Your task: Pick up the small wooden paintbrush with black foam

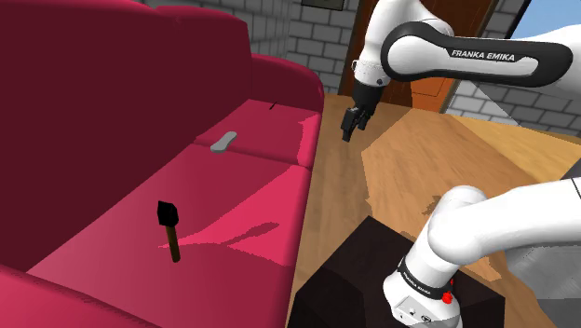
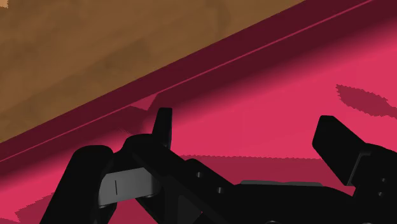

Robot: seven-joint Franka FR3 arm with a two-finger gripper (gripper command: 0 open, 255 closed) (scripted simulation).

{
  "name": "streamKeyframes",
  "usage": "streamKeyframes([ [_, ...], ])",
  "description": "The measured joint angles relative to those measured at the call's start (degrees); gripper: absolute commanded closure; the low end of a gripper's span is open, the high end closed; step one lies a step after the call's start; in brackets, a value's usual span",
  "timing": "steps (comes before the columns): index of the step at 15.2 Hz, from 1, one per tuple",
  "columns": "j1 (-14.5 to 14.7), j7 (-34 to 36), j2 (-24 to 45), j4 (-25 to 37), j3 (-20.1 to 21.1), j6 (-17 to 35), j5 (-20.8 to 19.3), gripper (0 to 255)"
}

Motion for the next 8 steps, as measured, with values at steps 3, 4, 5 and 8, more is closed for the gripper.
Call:
streamKeyframes([
  [3, 0.46, 1.71, 1.11, 0.53, 1.34, -0.11, 1.05, 0],
  [4, 0.83, 3.06, 1.92, 0.77, 2.39, -0.02, 1.86, 0],
  [5, 1.26, 4.67, 3.21, 1.61, 3.68, -0.10, 2.81, 0],
  [8, 2.14, 8.84, 7.20, 3.65, 6.75, 0.39, 5.10, 0],
])
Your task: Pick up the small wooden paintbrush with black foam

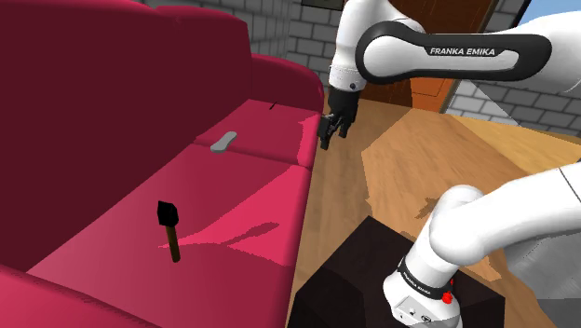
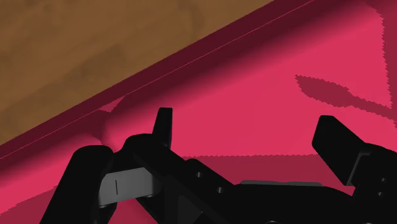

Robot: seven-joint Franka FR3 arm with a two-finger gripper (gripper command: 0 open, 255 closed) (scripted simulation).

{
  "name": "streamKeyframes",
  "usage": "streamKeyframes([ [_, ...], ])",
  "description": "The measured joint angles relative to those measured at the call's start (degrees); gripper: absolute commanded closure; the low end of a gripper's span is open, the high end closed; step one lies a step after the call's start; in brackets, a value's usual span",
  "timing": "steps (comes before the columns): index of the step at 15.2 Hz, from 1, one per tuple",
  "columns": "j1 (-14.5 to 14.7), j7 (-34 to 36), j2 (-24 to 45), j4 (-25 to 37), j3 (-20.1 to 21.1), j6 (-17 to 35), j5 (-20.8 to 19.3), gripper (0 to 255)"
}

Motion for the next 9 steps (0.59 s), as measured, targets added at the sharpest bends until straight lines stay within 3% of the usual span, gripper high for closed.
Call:
streamKeyframes([
  [9, 2.18, 13.04, 13.49, 9.11, 9.14, 0.74, 5.27, 0],
])
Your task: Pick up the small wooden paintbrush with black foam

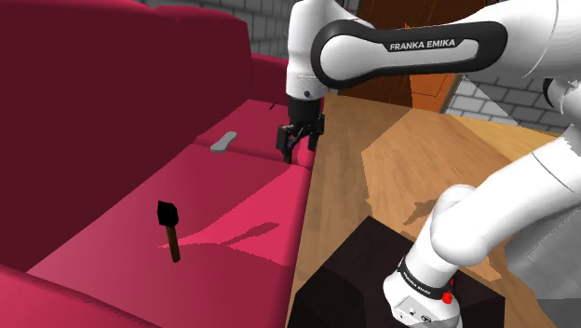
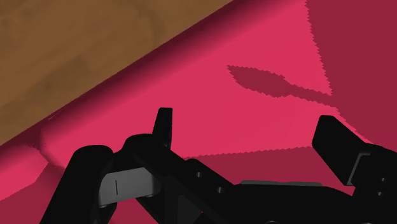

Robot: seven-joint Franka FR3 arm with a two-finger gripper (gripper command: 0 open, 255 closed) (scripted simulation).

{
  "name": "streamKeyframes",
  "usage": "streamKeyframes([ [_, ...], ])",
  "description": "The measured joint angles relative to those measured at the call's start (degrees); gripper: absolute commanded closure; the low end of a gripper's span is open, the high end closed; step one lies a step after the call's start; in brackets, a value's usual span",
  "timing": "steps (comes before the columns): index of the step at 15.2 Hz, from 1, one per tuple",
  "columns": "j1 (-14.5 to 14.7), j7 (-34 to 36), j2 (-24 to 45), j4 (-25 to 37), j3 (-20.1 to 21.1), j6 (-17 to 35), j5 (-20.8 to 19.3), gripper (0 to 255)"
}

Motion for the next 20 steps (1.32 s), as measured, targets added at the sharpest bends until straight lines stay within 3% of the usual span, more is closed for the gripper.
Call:
streamKeyframes([
  [5, 0.99, 7.47, 9.02, 7.06, 4.63, 0.28, 1.02, 0],
  [12, 3.19, 18.06, 24.45, 21.06, 9.71, -0.86, -0.89, 0],
  [20, 9.90, 29.50, 44.04, 42.21, 12.30, -5.29, -5.69, 0],
])
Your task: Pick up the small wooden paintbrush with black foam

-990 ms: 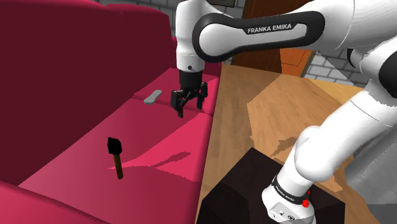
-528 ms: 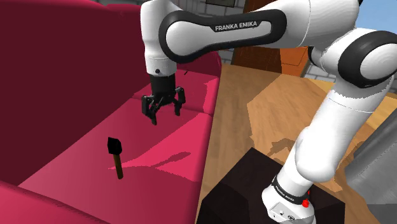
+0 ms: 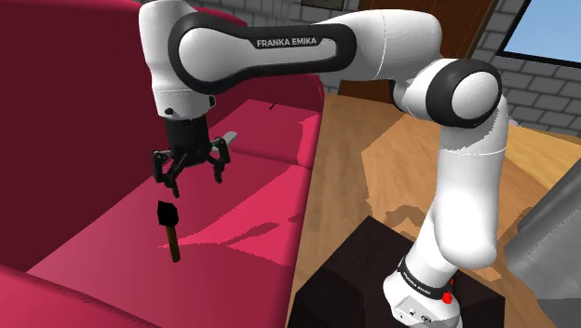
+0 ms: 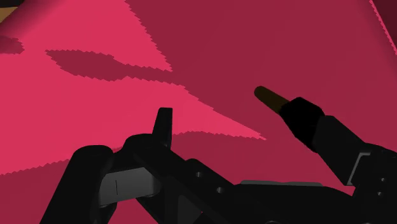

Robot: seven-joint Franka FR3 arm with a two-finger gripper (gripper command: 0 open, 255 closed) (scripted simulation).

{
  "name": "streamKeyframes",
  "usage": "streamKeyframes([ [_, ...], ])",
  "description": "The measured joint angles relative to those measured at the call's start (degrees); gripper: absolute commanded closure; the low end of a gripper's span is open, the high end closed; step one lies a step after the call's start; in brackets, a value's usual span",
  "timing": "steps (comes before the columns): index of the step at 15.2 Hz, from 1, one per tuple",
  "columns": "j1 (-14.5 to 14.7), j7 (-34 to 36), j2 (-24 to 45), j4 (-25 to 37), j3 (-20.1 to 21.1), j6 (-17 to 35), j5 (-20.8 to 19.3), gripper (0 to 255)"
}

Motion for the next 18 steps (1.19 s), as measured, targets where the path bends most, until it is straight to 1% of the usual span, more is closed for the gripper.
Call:
streamKeyframes([
  [2, 2.60, 2.47, 5.32, 6.72, 0.05, -1.89, -1.26, 0],
  [4, 6.01, 4.57, 12.34, 16.61, -0.38, -5.09, -3.04, 0],
  [5, 7.06, 5.18, 14.29, 19.55, -0.54, -6.19, -3.46, 0],
  [7, 7.48, 5.57, 15.16, 19.90, -0.61, -5.73, -3.58, 0],
  [13, 6.79, 5.36, 15.11, 15.14, -0.71, -1.17, -3.53, 0],
  [14, 6.75, 5.32, 15.17, 14.93, -0.74, -0.90, -3.56, 255],
  [18, 6.76, 5.28, 15.29, 14.90, -0.76, -0.65, -3.60, 255],
])
